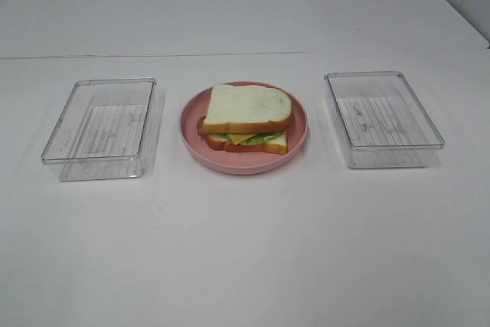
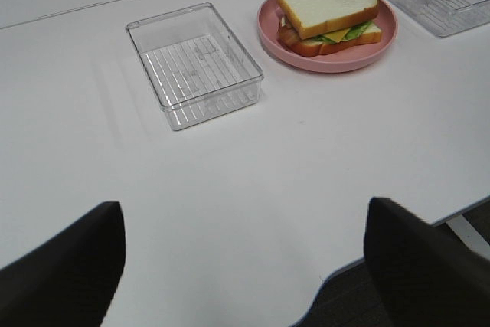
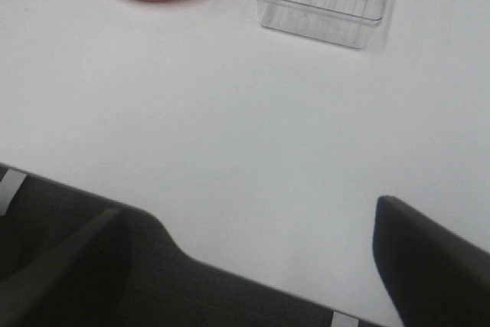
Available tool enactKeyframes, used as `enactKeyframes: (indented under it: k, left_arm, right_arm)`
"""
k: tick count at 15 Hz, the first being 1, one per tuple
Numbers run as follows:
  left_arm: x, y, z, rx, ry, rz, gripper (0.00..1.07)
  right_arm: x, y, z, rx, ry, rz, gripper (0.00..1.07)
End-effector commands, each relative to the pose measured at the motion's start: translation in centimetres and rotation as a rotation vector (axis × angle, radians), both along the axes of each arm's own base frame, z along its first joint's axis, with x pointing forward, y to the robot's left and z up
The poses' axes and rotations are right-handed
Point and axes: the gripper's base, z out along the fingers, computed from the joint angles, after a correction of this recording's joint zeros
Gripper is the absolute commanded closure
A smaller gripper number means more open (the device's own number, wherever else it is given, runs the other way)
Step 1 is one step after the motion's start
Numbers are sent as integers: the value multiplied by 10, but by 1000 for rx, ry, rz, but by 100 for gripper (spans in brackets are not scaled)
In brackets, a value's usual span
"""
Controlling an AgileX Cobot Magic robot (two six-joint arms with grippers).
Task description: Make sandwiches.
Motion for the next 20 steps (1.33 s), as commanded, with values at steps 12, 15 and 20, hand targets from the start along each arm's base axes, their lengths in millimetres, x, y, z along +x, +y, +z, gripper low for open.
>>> enactKeyframes:
  k: [12, 15, 20]
  left_arm:
    - [-2, 0, -1, -10, -22, 2, 26]
    - [-1, -1, -1, -9, -22, 109, 26]
    - [0, -2, -1, -8, -25, 265, 26]
  right_arm:
    - [2, -1, -2, 46, -3, -71, 27]
    - [3, -2, -2, 60, -6, -155, 27]
    - [-18, -4, 0, 84, -159, -266, 27]
